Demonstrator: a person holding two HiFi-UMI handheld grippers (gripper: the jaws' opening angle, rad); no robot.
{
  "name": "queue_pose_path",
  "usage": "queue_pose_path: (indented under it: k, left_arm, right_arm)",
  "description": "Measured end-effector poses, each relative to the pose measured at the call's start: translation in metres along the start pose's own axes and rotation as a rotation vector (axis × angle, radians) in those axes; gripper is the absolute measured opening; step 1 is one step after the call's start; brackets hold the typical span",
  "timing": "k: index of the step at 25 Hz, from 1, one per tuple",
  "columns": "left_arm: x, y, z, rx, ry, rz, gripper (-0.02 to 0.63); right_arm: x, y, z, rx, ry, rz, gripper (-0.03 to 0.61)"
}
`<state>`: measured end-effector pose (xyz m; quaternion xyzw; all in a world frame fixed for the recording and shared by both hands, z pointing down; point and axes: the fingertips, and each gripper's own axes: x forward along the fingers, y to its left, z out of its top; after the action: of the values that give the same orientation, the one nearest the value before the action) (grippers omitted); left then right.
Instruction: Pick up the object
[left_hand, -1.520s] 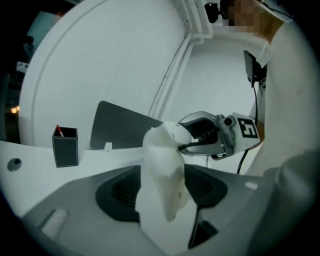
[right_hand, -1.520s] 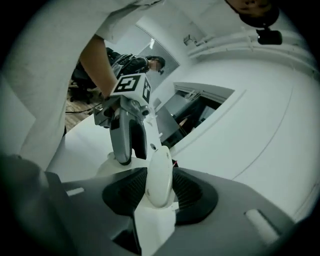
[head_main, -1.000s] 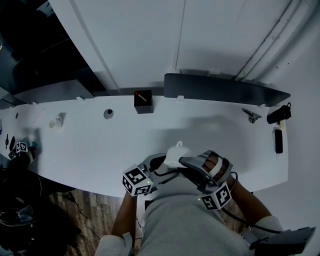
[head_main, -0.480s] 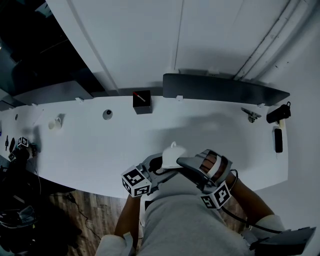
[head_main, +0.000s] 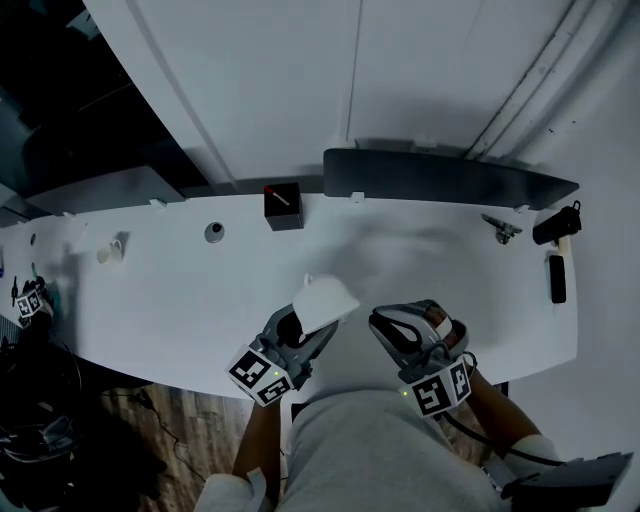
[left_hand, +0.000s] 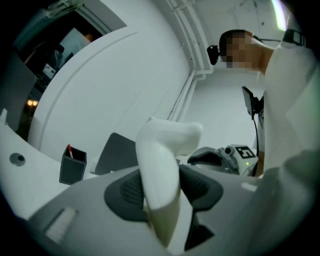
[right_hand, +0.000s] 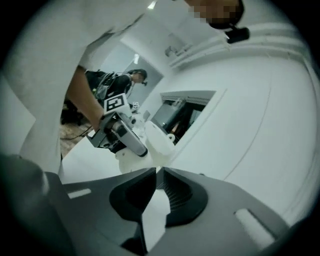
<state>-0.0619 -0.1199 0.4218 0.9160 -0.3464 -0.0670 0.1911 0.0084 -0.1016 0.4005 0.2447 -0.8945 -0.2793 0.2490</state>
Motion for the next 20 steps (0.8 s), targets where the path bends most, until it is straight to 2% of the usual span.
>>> queue_pose_path:
  k: [1,2,5,8,10,13,20]
  left_arm:
    - [-0.002,0.001,0.006,0.011,-0.016,0.025,0.190]
    - [-0.003,0.002,0.012,0.029,-0.028,0.060,0.190]
    - [-0.006,0.004,0.016,0.126,-0.019,0.197,0.190]
    - [-0.002,-0.001,0.009,0.237,0.013,0.304,0.190]
    - [0.001,-0.005,0.009,0.256,0.008,0.361,0.190]
    - [0.000,-0.007,0.011,0.250,-0.007,0.415,0.190]
    - [-0.006,-0.008,0.001,0.230,0.032,0.373,0.189]
  right_arm:
    - [0.001,-0.003,-0.009,0.091,0.035,-0.015,0.017]
    - [0.003,-0.006,-0.019,0.173,0.076,-0.039,0.002]
    - [0.011,-0.008,-0.049,0.389,0.192,-0.106,0.000]
    - [0.021,-0.003,-0.059,0.568,0.251,-0.127,0.000]
    - [0.025,-0.001,-0.055,0.600,0.266,-0.137,0.000]
    - [0.028,0.000,-0.043,0.588,0.260,-0.145,0.001]
    - [0.030,0.014,-0.028,0.542,0.277,-0.139,0.000]
